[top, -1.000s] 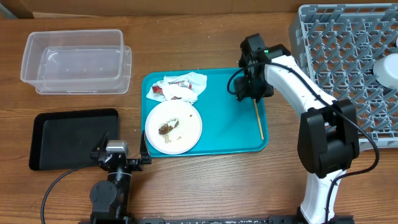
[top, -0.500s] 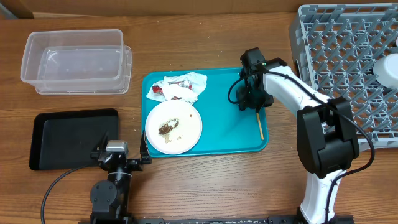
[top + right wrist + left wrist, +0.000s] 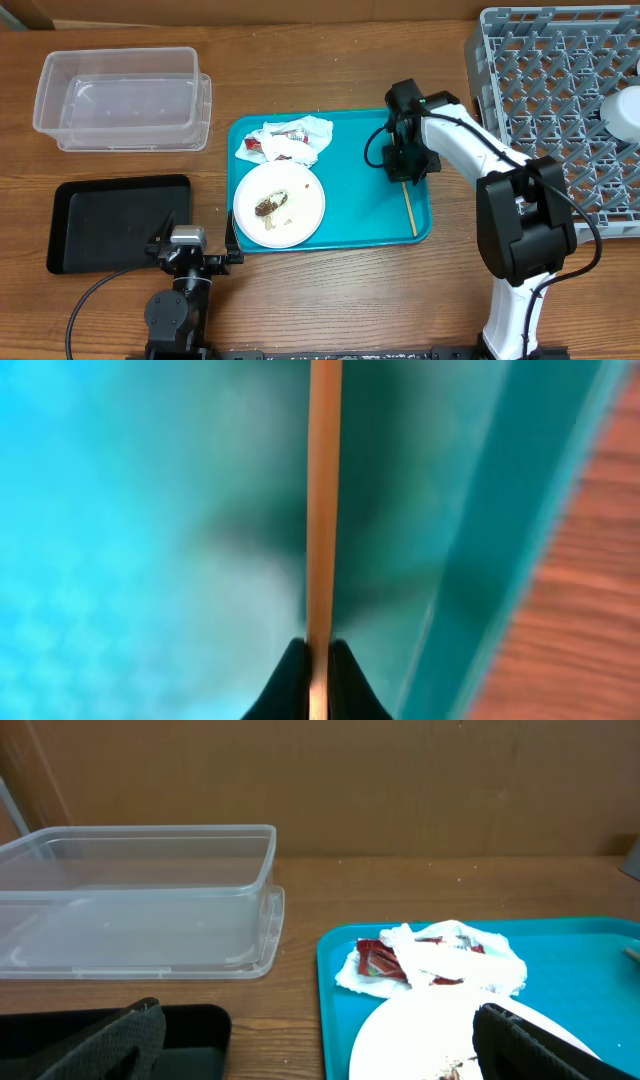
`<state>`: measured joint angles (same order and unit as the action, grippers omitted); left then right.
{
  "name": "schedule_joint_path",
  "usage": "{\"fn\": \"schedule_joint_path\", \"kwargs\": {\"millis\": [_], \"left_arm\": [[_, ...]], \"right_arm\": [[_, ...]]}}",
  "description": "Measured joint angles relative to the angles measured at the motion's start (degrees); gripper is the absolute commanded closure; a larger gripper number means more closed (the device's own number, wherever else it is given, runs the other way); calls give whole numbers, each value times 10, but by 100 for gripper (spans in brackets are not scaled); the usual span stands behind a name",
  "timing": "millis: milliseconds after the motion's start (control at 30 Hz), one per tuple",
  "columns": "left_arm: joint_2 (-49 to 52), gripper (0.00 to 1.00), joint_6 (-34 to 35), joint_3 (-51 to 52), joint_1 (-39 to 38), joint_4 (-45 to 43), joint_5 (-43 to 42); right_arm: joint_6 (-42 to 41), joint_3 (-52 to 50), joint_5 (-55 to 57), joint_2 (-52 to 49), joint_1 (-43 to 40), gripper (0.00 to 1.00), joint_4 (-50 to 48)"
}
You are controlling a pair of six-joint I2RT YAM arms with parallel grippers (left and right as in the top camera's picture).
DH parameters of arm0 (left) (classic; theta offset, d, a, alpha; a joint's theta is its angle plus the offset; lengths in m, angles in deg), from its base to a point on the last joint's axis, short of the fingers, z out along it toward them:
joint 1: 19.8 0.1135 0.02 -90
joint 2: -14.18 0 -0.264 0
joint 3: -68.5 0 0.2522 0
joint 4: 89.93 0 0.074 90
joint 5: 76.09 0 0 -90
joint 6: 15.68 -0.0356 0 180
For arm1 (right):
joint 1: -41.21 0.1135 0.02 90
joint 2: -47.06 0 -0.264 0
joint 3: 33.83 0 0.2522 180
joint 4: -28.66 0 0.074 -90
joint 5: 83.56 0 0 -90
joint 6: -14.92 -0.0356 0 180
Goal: Sort waste into correct bins and load items into the dishwasher
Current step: 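Carry the second chopstick to the rack and release it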
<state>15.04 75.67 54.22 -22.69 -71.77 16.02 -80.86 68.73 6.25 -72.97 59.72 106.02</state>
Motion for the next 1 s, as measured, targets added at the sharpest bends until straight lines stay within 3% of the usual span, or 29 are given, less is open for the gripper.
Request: {"fn": "schedule_joint_path", "kwargs": {"millis": [200,433,700,1000], "left_arm": [[0,0,0,0,0,0,0],[0,0,0,0,0,0,0],[0,0,0,0,0,0,0],[0,0,0,0,0,0,0]], "right_arm": [[20,188,13,-2,-28,96,114],[73,359,35,6,-149,96,126],[127,374,20,10,-280,96,88],[172,351,-34,10,-305,96,5]]}}
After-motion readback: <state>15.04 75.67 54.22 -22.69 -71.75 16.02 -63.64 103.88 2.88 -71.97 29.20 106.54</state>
